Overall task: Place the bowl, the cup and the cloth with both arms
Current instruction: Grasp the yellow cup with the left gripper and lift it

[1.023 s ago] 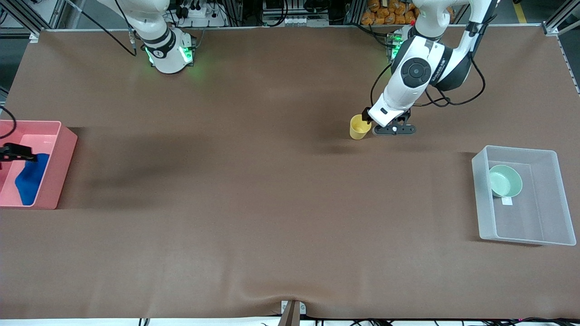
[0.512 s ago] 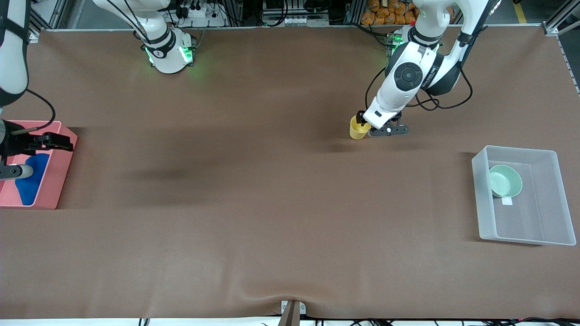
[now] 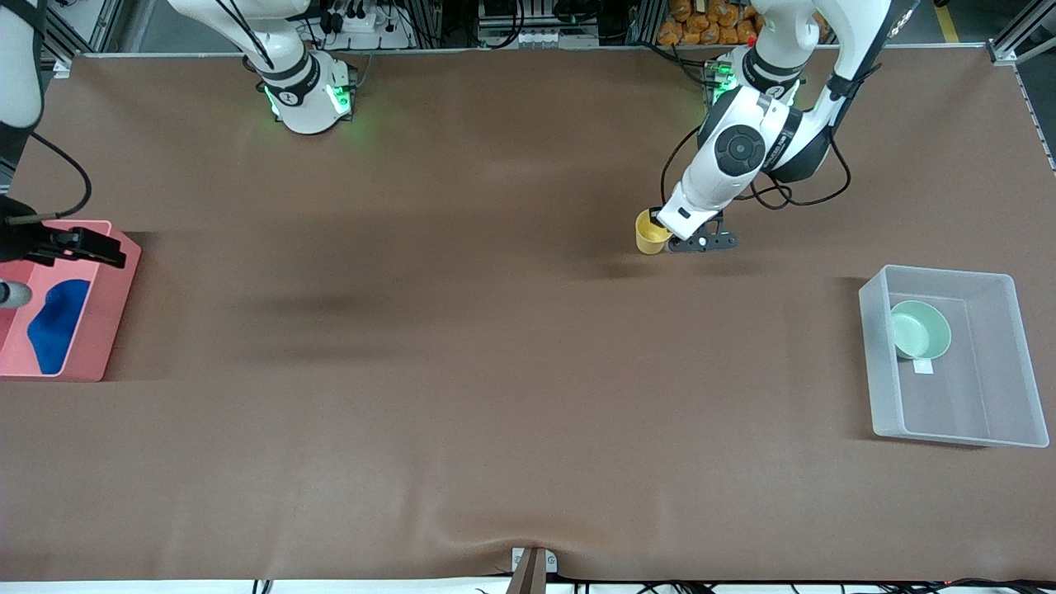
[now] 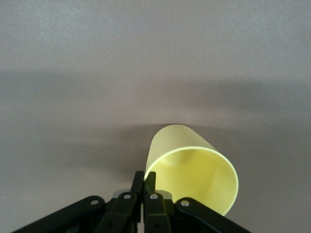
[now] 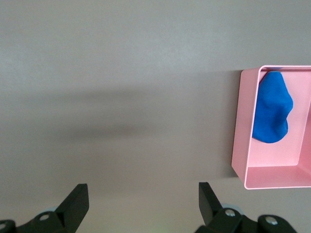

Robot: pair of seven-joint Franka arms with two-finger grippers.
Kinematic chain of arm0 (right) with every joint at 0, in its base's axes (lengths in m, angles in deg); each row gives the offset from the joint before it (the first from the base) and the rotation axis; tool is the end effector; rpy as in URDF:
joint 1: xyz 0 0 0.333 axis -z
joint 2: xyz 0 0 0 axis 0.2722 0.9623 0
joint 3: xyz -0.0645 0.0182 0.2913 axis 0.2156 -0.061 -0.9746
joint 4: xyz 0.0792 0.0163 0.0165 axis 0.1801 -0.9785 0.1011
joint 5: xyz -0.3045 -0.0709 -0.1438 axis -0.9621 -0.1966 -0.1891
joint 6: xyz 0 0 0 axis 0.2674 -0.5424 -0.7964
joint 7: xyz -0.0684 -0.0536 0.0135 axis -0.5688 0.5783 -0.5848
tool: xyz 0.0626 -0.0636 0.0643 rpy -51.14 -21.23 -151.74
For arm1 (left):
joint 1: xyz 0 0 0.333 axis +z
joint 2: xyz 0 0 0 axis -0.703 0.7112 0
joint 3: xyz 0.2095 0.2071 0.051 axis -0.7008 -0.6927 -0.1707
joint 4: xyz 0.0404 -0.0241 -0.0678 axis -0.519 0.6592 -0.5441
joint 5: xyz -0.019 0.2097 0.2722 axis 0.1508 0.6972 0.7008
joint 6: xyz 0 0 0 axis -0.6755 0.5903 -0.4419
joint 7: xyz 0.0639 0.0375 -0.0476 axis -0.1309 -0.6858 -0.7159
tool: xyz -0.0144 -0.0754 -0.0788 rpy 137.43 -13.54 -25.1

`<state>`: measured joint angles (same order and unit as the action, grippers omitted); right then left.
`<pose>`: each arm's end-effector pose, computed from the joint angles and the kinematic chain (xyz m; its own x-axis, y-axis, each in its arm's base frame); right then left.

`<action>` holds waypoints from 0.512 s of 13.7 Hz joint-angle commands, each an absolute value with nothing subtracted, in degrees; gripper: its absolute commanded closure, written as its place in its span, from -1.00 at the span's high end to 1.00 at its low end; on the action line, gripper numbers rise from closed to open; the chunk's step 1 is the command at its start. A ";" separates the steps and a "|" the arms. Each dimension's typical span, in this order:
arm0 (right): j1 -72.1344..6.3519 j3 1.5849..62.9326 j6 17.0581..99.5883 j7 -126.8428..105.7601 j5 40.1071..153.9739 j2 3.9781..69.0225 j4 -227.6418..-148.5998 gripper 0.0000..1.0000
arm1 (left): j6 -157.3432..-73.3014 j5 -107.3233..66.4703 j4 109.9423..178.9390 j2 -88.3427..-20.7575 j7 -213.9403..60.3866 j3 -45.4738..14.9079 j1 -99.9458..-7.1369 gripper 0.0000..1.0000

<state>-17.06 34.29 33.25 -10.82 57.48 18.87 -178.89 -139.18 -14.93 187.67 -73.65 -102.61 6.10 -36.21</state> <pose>0.5275 -0.0592 0.5554 0.9953 -0.0253 -0.0938 -0.0206 -0.9985 0.0515 0.3663 -0.2256 0.2651 0.9845 0.0654 -0.1628 0.0697 -0.9974 0.0209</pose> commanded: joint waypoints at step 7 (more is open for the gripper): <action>-18.60 33.93 29.37 -20.93 61.51 12.51 -179.37 1.00 | -127.92 -6.46 172.64 -73.94 -101.90 6.03 -20.54 -1.00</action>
